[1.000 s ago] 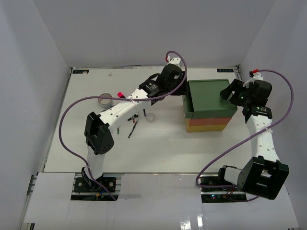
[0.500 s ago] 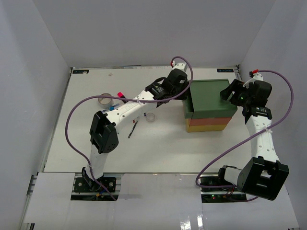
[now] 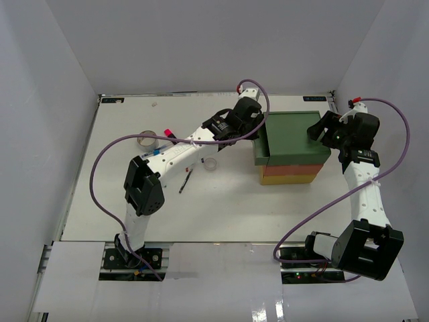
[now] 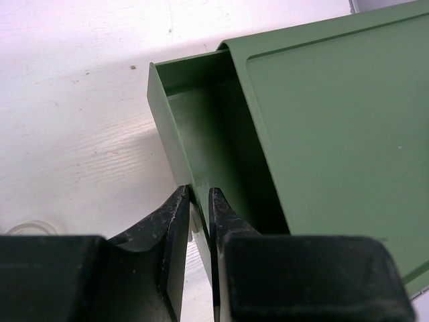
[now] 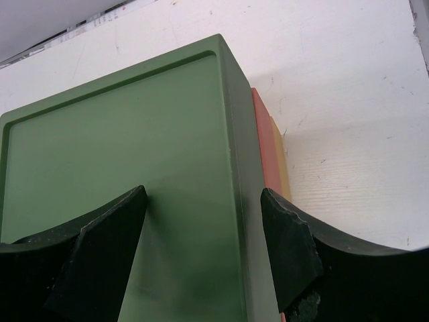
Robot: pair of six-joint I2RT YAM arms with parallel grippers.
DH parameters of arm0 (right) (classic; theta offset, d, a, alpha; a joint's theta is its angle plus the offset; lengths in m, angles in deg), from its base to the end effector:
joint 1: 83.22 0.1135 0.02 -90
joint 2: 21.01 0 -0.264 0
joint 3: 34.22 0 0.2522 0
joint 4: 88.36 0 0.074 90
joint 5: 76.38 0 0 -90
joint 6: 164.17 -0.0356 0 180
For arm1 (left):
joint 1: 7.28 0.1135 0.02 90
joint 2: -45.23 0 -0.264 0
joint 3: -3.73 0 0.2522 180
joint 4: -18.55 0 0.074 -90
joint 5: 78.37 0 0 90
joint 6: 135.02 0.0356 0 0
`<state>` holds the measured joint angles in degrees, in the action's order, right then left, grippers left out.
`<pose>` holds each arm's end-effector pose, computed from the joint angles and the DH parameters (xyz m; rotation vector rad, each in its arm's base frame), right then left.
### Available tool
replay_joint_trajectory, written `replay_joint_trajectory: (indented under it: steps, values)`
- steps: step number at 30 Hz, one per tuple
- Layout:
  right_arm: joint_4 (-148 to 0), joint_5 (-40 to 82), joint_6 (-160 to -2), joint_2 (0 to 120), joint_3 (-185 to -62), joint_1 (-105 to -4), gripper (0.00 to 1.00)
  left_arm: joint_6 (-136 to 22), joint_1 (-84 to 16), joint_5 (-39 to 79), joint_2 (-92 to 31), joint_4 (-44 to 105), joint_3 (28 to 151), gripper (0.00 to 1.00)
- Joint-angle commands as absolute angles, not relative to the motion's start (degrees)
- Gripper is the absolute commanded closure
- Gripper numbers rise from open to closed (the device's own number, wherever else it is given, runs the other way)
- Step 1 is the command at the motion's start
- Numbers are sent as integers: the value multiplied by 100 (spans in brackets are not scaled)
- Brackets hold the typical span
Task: Sort the stationery into containers
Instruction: Open the drawer in the storage box.
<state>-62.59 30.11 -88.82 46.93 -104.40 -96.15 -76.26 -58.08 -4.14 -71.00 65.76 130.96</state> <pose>0.2674 -0.0510 0.3249 0.2875 1.9551 0.3044 0.3056 -0.3593 0.3345 0.2230 2.2101 -0.5061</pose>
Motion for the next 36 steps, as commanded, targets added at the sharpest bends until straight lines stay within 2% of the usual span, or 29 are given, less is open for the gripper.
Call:
replay_joint_trajectory:
  steps: [1,23,29,36]
  values:
    - [-6001,2865,-8770,4675,-10352,-9596,26,-7455,-5799,-621,-6604,6737,13034,75]
    - [-5948,2777,-8735,4649,-10388,-9588,26,-7376,-5790,-964,-6262,7045,12876,76]
    - [-5948,2760,-8726,4622,-10353,-9588,26,-7411,-5746,-946,-6218,7071,12753,75]
    - [-5922,2742,-8691,4596,-10387,-9588,25,-7472,-5729,-964,-6077,7063,12560,69]
